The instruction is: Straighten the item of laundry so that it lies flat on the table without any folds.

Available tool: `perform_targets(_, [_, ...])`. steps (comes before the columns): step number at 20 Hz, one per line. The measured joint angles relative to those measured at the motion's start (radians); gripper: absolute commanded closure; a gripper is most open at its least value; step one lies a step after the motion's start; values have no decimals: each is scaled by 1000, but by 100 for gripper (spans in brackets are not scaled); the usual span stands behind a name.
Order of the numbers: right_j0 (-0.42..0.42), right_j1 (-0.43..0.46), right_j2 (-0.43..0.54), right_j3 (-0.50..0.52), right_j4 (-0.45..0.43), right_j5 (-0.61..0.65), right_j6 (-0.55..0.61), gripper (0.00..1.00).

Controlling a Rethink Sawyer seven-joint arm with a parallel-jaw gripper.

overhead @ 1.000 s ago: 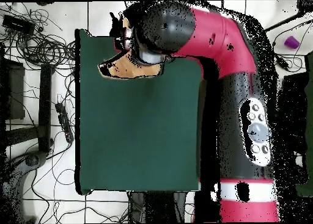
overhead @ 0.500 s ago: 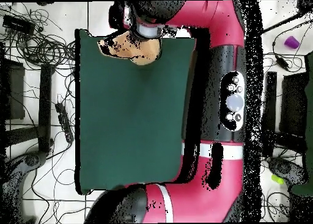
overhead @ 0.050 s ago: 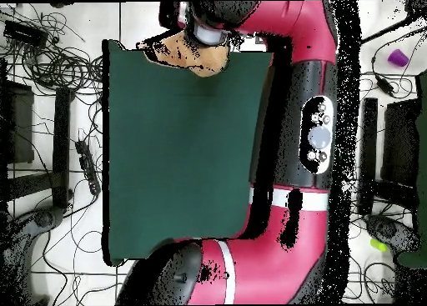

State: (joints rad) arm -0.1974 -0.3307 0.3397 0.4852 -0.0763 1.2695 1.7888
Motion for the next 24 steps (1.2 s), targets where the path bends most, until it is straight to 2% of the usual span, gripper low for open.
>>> perform_targets(3, [-18,-45,-4,103,7,-113,0,100])
perform_targets(5, [-38,-98,-9,222,8,-243,0,100])
perform_targets(6, [-53,-140,-15,320,8,-351,0,100])
perform_targets(11, [-86,-221,-19,522,0,-584,0,100])
perform_targets(14, [-119,-271,-20,684,-24,-783,0,100])
perform_targets(18, [-145,-292,-20,808,-56,-929,0,100])
perform_targets(24, [-166,-293,-20,927,-93,-1040,0,100])
